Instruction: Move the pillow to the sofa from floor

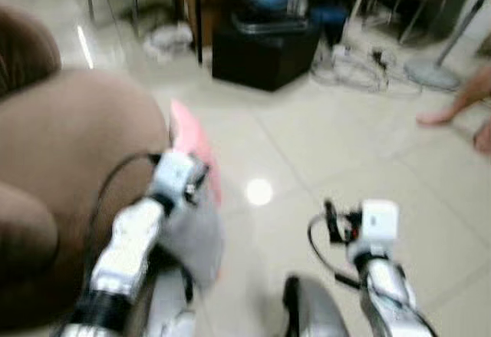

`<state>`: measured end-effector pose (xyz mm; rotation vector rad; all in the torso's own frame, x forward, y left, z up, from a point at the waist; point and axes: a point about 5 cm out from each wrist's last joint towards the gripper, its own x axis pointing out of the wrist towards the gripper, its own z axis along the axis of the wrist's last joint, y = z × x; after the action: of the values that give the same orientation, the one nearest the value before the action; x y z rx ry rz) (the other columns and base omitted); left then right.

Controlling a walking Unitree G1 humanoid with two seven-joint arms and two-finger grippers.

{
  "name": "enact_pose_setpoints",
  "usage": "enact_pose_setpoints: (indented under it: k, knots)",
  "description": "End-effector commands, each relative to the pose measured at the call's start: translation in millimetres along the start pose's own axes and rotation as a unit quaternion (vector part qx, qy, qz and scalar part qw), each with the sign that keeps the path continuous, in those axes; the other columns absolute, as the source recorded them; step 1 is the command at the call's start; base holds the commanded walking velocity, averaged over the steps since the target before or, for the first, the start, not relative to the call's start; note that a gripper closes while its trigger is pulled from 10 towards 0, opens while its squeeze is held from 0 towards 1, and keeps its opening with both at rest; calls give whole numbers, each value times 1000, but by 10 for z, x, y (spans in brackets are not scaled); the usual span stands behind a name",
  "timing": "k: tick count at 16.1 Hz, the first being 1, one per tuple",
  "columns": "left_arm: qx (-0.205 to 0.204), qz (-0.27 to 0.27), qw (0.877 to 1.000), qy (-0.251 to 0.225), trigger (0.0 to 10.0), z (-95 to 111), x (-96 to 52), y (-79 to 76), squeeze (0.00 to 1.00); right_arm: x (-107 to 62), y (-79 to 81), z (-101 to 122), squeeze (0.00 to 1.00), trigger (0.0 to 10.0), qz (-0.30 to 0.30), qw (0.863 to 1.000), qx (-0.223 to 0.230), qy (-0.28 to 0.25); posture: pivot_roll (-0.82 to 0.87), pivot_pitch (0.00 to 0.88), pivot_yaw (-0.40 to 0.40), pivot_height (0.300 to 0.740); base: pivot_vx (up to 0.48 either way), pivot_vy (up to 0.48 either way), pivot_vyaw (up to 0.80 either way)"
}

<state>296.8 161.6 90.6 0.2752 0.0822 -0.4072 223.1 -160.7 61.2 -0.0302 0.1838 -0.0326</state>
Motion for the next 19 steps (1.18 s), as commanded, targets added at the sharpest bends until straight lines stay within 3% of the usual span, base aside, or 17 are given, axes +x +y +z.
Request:
enact_pose_setpoints:
  k: [1,7,8,10,12,14,17,19]
  knots:
    - [-1,-19,1000,-1,10000,13,53,-137,0,-33,-111,-37,0,10000,-13,1000,-13,10,56,54,-68,570,281,0,0]
    - [1,-8,1000,8,10000,-22,51,-94,0,-28,-92,-31,0,10000,-6,1000,-10,8,56,47,-70,570,288,0,0]
    - [2,-6,1000,8,10000,-27,41,-88,0,-18,-75,-1,0,10000,6,998,-60,-1,59,47,-72,570,307,0,0]
    - [5,-6,1000,12,10000,-43,28,-78,0,-16,-38,-23,0,10000,21,998,-54,8,62,47,-73,570,268,0,800]
    - [11,-4,999,40,10000,-140,12,-73,0,-27,8,-51,0,10000,39,997,-61,11,64,52,-72,570,0,0,800]
    - [44,12,990,132,10000,-421,19,-30,0,-59,58,-99,0,10000,86,994,-53,32,55,75,-78,570,0,0,0]
    - [59,16,974,217,10000,-671,140,-26,0,-42,68,-71,0,10000,125,986,-102,40,21,118,-106,570,0,0,0]
    - [53,29,972,229,10000,-685,181,-3,0,-31,87,-18,0,10000,135,985,-97,35,-3,140,-107,560,0,0,0]
